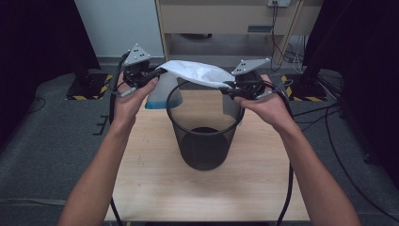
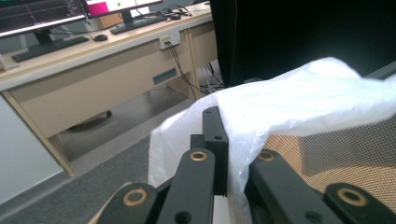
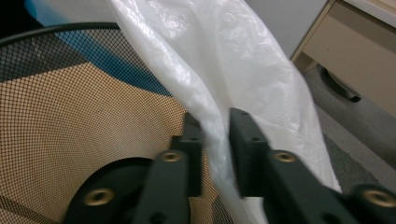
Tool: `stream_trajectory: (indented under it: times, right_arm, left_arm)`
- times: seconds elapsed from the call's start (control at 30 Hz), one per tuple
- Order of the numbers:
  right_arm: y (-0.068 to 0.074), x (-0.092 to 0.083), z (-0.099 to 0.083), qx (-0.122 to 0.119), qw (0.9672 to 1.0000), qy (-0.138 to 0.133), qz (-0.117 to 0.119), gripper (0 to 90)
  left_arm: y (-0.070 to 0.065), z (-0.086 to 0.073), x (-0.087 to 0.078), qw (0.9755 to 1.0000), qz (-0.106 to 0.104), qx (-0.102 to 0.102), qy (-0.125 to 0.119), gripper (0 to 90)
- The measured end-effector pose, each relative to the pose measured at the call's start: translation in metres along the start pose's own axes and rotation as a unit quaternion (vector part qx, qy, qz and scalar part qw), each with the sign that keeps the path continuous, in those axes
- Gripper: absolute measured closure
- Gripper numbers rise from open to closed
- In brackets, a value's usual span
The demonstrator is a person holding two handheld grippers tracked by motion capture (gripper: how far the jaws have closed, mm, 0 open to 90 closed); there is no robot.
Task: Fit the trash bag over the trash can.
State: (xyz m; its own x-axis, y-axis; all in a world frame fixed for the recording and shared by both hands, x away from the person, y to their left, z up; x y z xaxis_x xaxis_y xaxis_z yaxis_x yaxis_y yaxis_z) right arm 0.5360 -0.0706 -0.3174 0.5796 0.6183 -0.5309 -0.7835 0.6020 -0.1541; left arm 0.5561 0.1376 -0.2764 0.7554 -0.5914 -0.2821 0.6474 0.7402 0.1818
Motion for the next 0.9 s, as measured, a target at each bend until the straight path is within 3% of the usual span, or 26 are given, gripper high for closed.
stream_trajectory:
  times: [0.1, 0.2, 0.47, 0.8, 0.9]
  right_arm:
    - [0.001, -0.005, 0.007, 0.013, 0.9999, -0.007, 0.004, 89.6]
    - [0.003, -0.009, 0.014, 0.015, 0.9997, -0.015, 0.009, 90.0]
    - [0.027, -0.016, 0.038, 0.008, 0.9993, -0.022, 0.028, 90.0]
    - [0.071, 0.009, 0.057, -0.014, 0.9981, -0.008, 0.059, 90.0]
    - [0.08, 0.014, 0.063, -0.018, 0.9976, -0.008, 0.066, 90.0]
  left_arm:
    - [0.002, -0.002, -0.006, 1.0, 0.005, -0.002, -0.005, 89.7]
    - [0.004, -0.003, -0.01, 0.9999, 0.008, -0.002, -0.007, 89.7]
    - [0.015, -0.015, -0.031, 0.9994, 0.026, -0.013, -0.021, 89.7]
    - [0.042, -0.035, -0.064, 0.997, 0.056, -0.042, -0.032, 89.7]
    - [0.047, -0.038, -0.072, 0.9967, 0.062, -0.04, -0.032, 89.7]
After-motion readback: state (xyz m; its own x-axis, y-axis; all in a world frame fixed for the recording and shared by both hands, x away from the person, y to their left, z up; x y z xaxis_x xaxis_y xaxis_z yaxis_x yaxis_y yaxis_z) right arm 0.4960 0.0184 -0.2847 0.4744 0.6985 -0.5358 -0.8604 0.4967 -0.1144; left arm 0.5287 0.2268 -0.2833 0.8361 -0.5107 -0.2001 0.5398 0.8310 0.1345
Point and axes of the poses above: each handheld gripper's, and its own axes: x roughly forward along the jaws, z roughly out of its top, y roughly to its left, the point moved 10 cm from there along x, roughly forward along the jaws, and after that the axes turned 2 degrees about x, right-handed, at the moved point
